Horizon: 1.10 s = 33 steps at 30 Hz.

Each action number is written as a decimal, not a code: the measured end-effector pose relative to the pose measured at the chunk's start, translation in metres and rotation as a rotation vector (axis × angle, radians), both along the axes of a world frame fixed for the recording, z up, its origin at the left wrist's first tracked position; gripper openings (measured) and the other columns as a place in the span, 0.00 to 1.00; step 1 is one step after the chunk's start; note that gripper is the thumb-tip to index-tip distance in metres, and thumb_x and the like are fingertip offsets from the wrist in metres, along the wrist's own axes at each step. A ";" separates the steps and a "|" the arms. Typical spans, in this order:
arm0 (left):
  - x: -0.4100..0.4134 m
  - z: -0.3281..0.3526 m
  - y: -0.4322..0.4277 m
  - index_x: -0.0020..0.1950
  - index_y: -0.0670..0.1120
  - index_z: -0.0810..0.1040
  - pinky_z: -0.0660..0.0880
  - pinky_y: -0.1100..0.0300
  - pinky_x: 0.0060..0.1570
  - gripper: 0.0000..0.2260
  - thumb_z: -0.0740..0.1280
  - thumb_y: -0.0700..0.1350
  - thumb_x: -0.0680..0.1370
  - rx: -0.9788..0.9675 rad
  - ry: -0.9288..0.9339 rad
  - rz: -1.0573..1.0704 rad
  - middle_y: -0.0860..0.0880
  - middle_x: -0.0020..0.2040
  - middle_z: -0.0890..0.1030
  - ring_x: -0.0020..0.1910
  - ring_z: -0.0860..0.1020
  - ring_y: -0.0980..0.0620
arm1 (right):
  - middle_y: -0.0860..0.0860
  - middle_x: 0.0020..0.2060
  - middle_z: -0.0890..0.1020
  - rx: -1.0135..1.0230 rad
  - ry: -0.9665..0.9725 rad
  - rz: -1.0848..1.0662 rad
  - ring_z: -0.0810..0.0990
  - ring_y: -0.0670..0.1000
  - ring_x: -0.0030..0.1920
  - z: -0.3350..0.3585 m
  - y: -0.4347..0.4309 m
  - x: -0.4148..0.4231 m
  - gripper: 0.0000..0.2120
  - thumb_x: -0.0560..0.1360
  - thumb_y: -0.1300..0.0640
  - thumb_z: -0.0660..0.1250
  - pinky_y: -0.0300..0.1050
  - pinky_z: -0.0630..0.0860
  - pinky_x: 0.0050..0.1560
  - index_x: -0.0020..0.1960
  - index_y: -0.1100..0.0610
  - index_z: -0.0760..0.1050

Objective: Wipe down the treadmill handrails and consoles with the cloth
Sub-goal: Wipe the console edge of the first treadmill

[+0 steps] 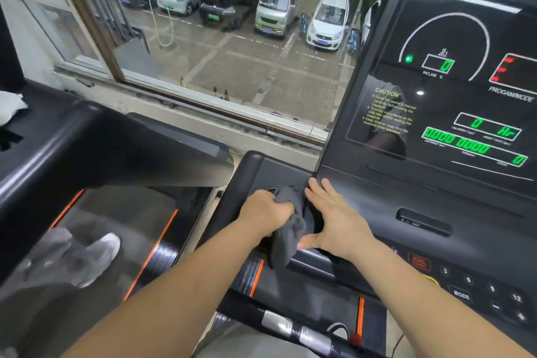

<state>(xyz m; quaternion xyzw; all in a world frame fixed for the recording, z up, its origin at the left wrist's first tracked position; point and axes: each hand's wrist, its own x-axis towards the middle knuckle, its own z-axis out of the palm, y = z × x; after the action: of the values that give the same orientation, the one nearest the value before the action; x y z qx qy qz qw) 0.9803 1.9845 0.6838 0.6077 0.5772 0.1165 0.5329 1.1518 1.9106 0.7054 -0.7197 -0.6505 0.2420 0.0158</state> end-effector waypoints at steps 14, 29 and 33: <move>0.001 0.052 0.039 0.63 0.51 0.80 0.70 0.50 0.52 0.12 0.66 0.46 0.80 0.938 1.052 -1.480 0.48 0.62 0.73 0.61 0.73 0.42 | 0.34 0.80 0.38 -0.036 -0.018 -0.017 0.33 0.38 0.79 0.006 0.000 -0.005 0.59 0.66 0.33 0.78 0.45 0.45 0.82 0.84 0.46 0.46; -0.005 0.029 0.026 0.34 0.44 0.71 0.70 0.58 0.36 0.07 0.63 0.44 0.71 0.136 0.308 -0.367 0.48 0.34 0.76 0.37 0.74 0.46 | 0.30 0.75 0.35 -0.047 0.003 -0.057 0.33 0.33 0.74 0.017 -0.003 -0.008 0.59 0.65 0.35 0.79 0.44 0.48 0.80 0.84 0.44 0.46; -0.039 0.033 0.025 0.33 0.47 0.69 0.57 0.57 0.32 0.06 0.63 0.37 0.61 -0.190 -0.099 0.154 0.42 0.33 0.66 0.30 0.62 0.47 | 0.35 0.80 0.35 0.002 -0.096 -0.085 0.38 0.40 0.81 0.021 -0.007 -0.011 0.64 0.62 0.29 0.77 0.46 0.55 0.79 0.84 0.43 0.42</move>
<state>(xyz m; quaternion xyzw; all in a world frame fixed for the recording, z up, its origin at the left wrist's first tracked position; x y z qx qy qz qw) 0.9410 2.0095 0.7170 0.5019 0.6038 0.1318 0.6051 1.1405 1.9037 0.7259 -0.7575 -0.6196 0.2057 -0.0041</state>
